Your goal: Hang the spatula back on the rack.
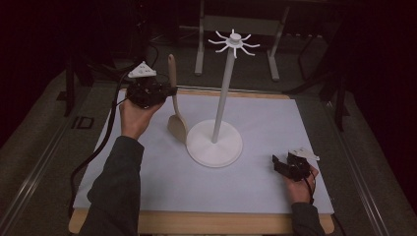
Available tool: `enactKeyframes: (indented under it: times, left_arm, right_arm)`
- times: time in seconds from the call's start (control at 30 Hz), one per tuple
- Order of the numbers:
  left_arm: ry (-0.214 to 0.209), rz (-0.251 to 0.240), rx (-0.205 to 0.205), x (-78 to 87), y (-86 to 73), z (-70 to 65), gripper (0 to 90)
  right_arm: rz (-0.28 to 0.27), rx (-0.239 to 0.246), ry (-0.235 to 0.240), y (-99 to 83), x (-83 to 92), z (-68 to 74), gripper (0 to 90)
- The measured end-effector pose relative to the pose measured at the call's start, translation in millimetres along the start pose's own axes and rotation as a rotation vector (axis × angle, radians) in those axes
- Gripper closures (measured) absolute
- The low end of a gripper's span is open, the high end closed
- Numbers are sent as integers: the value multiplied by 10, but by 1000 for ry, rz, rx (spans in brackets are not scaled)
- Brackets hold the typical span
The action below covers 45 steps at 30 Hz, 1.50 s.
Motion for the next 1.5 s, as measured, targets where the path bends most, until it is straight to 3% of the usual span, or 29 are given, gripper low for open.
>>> enactKeyframes:
  times: [0.33,0.7,1.0,1.5]
  left_arm:
    - [-20,-30,-37,18,86,-58,754]
    - [-75,-52,-66,6,158,-126,753]
    - [-135,-53,-97,27,222,-187,753]
    - [-174,-41,-147,31,390,-297,753]
  right_arm:
    - [1,0,0,0,0,1,336]
    - [0,1,0,0,-1,0,336]
    - [0,3,0,0,-2,1,336]
    - [0,3,-1,0,-2,1,336]
Point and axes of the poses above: each handheld gripper's, and its own axes: x roughly backward along the jaws, y roughly out of its top, z roughly to its left, the point moved 6 cm from there along -x, roughly forward along the jaws, and after that the axes turned 10 degrees about -y, right-handed, at the moved point
